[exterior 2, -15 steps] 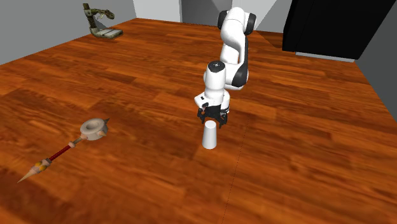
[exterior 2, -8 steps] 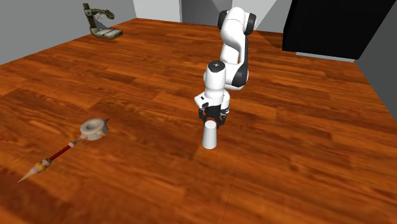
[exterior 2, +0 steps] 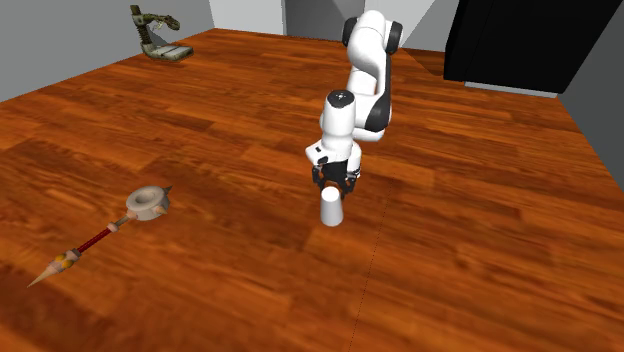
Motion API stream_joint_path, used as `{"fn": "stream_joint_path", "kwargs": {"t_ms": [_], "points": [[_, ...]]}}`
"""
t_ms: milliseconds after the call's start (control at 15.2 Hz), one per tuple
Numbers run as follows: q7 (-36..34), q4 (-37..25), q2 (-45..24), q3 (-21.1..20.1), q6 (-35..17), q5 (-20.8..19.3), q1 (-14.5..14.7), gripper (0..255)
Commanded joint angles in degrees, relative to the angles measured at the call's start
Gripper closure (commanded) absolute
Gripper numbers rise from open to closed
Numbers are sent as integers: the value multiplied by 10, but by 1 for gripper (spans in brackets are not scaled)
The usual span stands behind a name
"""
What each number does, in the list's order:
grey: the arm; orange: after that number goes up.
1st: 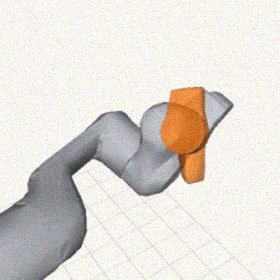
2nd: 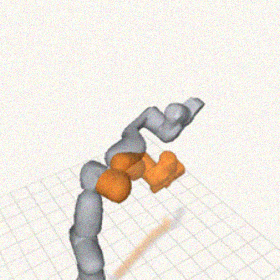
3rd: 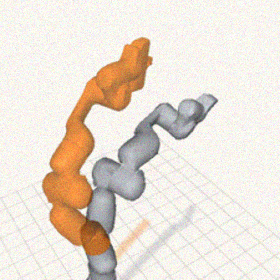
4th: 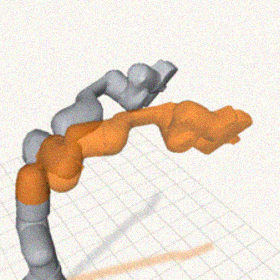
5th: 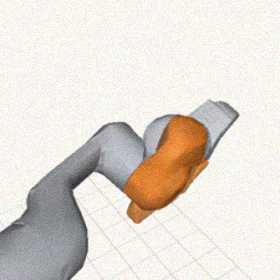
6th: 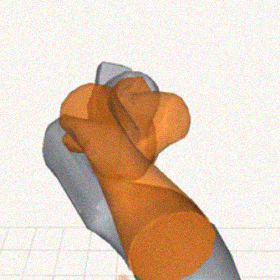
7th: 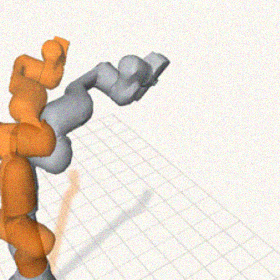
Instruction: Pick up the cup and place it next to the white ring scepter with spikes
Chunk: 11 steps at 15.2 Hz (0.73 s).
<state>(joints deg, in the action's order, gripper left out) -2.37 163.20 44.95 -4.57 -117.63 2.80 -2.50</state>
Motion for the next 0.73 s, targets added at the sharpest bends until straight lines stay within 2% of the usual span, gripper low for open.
{"fn": "stream_joint_path", "kwargs": {"t_ms": [0,660], "points": [[0,-11,7,1,19,-1,0,255],[1,-78,29,5,106,-4,-2,255]]}}
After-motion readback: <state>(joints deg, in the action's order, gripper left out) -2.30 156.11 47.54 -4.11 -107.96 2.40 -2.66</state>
